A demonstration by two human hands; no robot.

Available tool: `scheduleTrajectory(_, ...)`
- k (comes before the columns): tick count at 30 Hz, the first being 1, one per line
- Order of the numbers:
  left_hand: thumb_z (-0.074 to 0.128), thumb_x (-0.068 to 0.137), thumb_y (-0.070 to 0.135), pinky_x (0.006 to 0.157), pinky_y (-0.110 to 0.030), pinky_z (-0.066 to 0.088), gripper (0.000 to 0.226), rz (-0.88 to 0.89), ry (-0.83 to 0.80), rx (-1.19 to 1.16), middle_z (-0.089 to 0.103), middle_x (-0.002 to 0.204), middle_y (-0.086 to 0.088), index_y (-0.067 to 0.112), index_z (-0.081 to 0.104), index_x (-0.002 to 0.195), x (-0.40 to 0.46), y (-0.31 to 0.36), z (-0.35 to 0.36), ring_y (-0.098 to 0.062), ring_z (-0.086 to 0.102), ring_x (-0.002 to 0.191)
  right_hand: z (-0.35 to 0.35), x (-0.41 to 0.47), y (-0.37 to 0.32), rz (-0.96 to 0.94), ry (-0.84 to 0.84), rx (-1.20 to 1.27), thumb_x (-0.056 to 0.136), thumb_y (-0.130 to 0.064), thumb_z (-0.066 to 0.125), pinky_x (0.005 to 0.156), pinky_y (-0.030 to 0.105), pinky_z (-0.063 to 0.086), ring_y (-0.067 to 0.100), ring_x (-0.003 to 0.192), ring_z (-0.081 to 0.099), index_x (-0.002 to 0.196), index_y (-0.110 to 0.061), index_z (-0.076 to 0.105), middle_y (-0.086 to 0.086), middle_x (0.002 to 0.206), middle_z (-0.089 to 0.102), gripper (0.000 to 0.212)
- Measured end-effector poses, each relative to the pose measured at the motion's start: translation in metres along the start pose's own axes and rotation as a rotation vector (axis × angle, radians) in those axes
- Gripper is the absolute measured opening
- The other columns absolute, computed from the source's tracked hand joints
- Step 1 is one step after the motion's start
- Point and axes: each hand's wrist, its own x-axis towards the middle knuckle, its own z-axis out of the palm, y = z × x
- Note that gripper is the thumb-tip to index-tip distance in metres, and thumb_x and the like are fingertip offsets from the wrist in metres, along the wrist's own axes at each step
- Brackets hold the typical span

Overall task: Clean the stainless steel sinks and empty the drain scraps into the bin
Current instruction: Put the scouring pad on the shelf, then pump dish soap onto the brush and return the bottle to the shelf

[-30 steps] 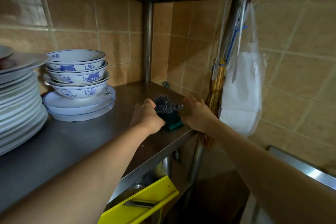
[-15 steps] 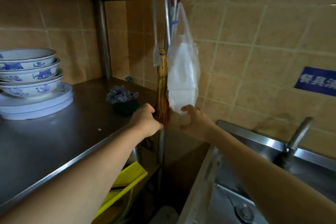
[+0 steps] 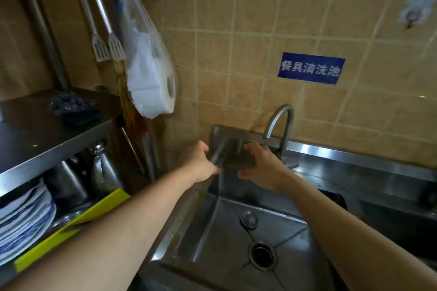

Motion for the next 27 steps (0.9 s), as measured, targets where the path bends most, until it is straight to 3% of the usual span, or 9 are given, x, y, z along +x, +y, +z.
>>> scheduleTrajectory(7,0.079,0.075,0.018,0.098,-0.042,0.046,0.064,0.058,-0.171,0.021,0.052,0.128,-0.006,0.018,0.044,0.129,-0.045,0.056,0.097,-0.025,0.052,0.115,-0.036,-0.082,0.107,0.156,0.067,0.038,0.079,-0.027,0.073,0.094,0.025,0.036,0.025,0.125,0.041,0.142,-0.022,0.035,0.008,0.137,0.037,0.074)
scheduleTrajectory(9,0.079,0.075,0.021,0.099,-0.041,0.046,0.064,0.093,-0.211,0.039,0.052,0.129,-0.005,0.018,0.045,0.128,-0.057,0.072,0.123,-0.025,0.052,0.116,-0.048,-0.104,0.135,0.199,0.083,0.051,0.079,-0.027,0.072,0.096,0.030,0.039,0.027,0.125,0.040,0.142,-0.024,0.035,0.008,0.136,0.037,0.073)
scheduleTrajectory(13,0.078,0.076,0.024,0.097,-0.034,0.044,0.064,0.157,-0.288,0.067,0.050,0.132,-0.003,0.020,0.045,0.130,-0.074,0.102,0.169,-0.022,0.050,0.119,-0.063,-0.137,0.182,0.300,0.120,0.067,0.082,-0.026,0.071,0.089,0.027,0.038,0.026,0.123,0.042,0.142,-0.024,0.033,0.009,0.138,0.034,0.071)
scheduleTrajectory(17,0.077,0.076,0.024,0.087,-0.027,0.043,0.063,0.203,-0.384,0.079,0.050,0.130,-0.005,0.019,0.046,0.130,-0.078,0.129,0.211,-0.021,0.052,0.113,-0.074,-0.159,0.222,0.417,0.167,0.074,0.081,-0.026,0.072,0.093,0.028,0.038,0.026,0.126,0.039,0.141,-0.023,0.034,0.009,0.140,0.035,0.071)
scheduleTrajectory(27,0.077,0.077,0.023,0.095,-0.032,0.044,0.061,0.349,-0.621,0.137,0.050,0.131,-0.005,0.016,0.047,0.130,-0.072,0.182,0.323,-0.022,0.050,0.117,-0.102,-0.213,0.318,0.722,0.257,0.076,0.081,-0.027,0.072,0.096,0.027,0.038,0.029,0.122,0.045,0.144,-0.018,0.033,0.013,0.137,0.037,0.075)
